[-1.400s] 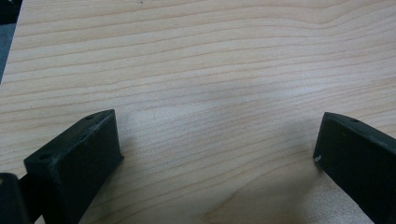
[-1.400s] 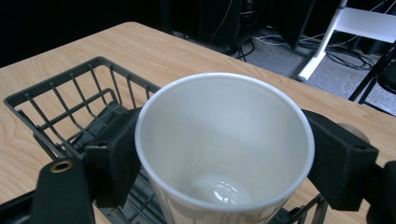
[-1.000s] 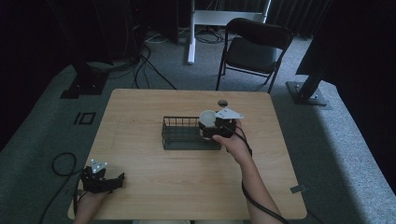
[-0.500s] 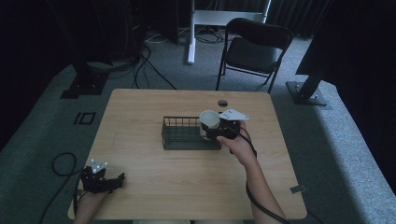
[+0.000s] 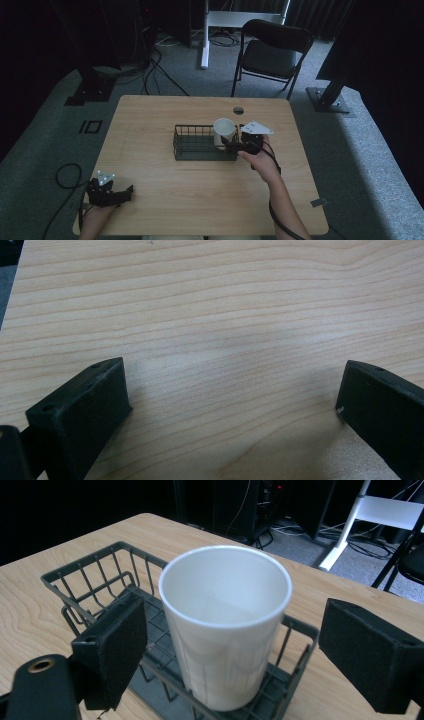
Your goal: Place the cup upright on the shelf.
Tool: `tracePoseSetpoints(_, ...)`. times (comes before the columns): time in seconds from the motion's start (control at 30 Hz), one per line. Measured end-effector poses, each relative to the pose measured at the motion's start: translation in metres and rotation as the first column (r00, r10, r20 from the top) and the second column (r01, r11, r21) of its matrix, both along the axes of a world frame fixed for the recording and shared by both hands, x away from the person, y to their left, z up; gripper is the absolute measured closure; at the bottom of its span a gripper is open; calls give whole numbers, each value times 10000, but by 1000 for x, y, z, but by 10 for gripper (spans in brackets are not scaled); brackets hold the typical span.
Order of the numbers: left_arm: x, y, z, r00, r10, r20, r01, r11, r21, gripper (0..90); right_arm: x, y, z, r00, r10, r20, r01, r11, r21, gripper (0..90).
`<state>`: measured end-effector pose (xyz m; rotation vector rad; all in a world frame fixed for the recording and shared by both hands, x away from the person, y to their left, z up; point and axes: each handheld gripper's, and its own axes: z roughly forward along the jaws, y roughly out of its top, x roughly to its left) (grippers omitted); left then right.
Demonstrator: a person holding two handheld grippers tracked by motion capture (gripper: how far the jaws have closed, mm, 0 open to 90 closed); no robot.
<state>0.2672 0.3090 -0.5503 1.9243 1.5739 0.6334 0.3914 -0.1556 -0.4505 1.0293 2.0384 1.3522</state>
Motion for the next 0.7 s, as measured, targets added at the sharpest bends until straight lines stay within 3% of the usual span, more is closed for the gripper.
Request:
tracePoseSetpoints(0.3, 0, 0, 0, 10000, 0, 2, 0, 10000, 2, 7, -10, -14, -7, 9999, -98, 35, 98, 9999, -73, 120)
tracePoseSetpoints(0.7, 0, 0, 0, 10000, 4, 7, -4, 10000, -5, 7, -20, -29, -28, 9992, -319, -254, 319, 9995, 3, 121)
